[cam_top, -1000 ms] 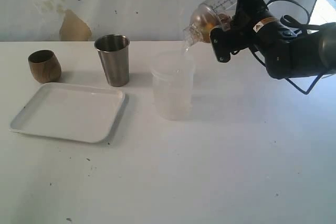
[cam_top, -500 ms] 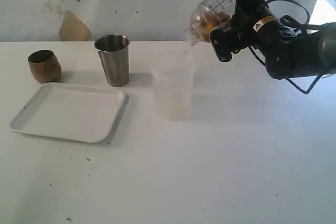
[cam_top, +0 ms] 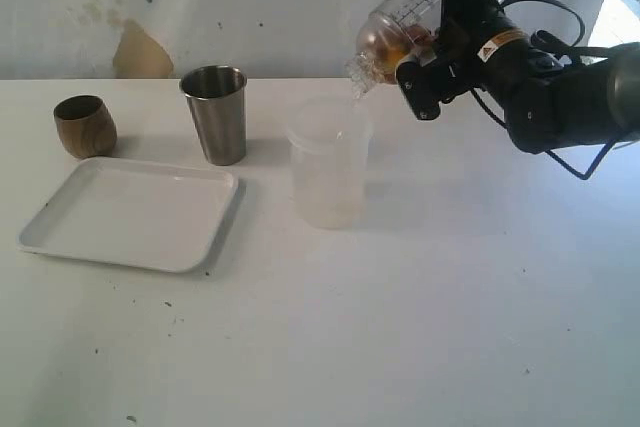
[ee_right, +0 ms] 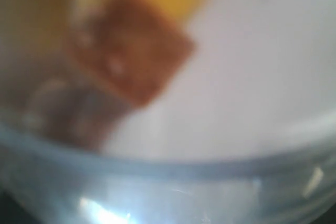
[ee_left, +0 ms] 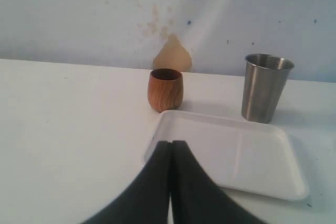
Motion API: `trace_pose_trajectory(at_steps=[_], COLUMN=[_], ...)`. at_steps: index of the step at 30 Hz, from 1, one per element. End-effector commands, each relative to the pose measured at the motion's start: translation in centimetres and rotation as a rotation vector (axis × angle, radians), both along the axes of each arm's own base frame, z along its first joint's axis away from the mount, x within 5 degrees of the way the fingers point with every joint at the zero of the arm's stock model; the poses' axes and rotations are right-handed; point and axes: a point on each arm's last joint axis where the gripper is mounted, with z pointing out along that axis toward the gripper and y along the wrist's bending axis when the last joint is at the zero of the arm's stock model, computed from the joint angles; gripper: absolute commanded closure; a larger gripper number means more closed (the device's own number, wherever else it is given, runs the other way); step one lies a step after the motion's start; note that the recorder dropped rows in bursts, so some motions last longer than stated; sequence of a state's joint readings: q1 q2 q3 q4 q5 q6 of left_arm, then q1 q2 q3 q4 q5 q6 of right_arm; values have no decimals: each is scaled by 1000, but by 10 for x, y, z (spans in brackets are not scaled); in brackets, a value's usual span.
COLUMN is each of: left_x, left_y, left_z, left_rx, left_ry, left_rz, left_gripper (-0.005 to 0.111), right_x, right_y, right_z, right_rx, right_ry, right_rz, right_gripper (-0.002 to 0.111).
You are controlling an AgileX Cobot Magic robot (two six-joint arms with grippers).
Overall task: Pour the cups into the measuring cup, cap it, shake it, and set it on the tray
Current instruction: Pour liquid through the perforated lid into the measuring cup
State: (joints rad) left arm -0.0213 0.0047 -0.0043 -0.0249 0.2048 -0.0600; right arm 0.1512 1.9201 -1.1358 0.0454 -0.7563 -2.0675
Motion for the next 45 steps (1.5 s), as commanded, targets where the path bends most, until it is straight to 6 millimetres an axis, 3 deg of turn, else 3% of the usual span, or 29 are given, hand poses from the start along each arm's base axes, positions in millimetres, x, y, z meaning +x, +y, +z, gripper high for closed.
trace_pose_trajectory(at_steps=[1, 26, 34, 45], left_x=[0, 0, 0, 0], left_y=[0, 0, 0, 0], left_z=[0, 0, 0, 0], left_rx=[-3, -3, -3, -3], left_ry=[-11, -11, -11, -11], left_rz=[-1, -1, -1, -1], left_gripper=[107, 107, 107, 107], right_x=[-1, -1, -3, -3], right_y=[-1, 1, 17, 18], right_z=[19, 18, 12, 14], right_rx=[18, -25, -6, -75], right_ry=[-91, -85, -15, -28], right_rz=[-5, 11, 52, 51], right_gripper=[108, 108, 108, 108])
